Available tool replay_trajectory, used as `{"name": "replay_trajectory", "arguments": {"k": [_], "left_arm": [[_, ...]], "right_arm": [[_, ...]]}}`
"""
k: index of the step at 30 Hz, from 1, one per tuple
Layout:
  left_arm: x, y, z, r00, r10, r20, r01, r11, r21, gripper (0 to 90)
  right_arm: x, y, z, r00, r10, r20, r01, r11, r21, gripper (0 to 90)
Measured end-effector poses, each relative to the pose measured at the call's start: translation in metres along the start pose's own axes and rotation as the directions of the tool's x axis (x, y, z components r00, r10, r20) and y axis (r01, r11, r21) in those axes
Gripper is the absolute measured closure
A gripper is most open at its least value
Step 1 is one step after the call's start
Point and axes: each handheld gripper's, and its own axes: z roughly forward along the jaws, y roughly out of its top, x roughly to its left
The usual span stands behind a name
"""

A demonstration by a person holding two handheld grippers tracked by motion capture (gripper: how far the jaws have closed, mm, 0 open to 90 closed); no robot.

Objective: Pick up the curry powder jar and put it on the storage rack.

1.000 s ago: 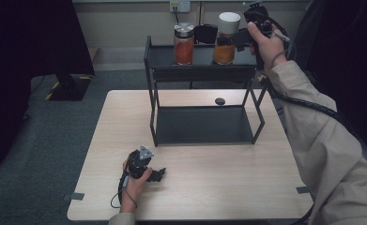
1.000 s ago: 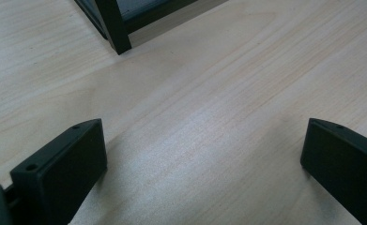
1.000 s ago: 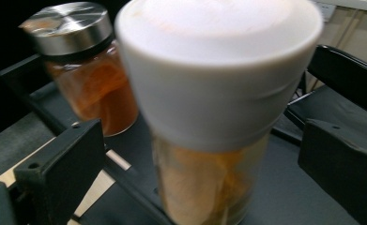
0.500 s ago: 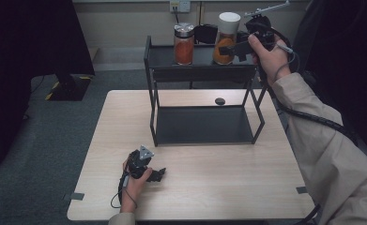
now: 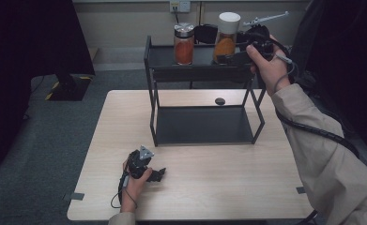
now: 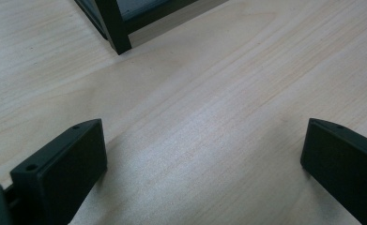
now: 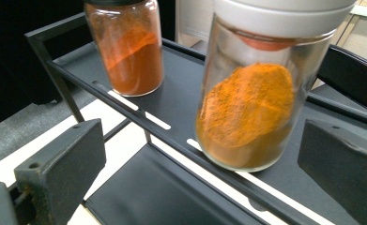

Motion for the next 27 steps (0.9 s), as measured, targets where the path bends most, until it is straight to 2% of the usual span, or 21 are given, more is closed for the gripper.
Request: {"name": "replay_trajectory", "arguments": {"k": [10,27], "left_arm": [[0.0,0.0,0.0,1.0,0.0,0.0,0.0,1.0,0.0,0.0],[0.0,0.0,0.0,1.0,0.0,0.0,0.0,1.0,0.0,0.0]], "right_arm": [[0.004,-0.012,-0.003,0.9999,0.008,-0.013,-0.008,1.0,-0.016,0.5],[0.016,-0.024,-0.002,0.9996,-0.018,-0.023,0.018,1.0,-0.001,0.6]]}}
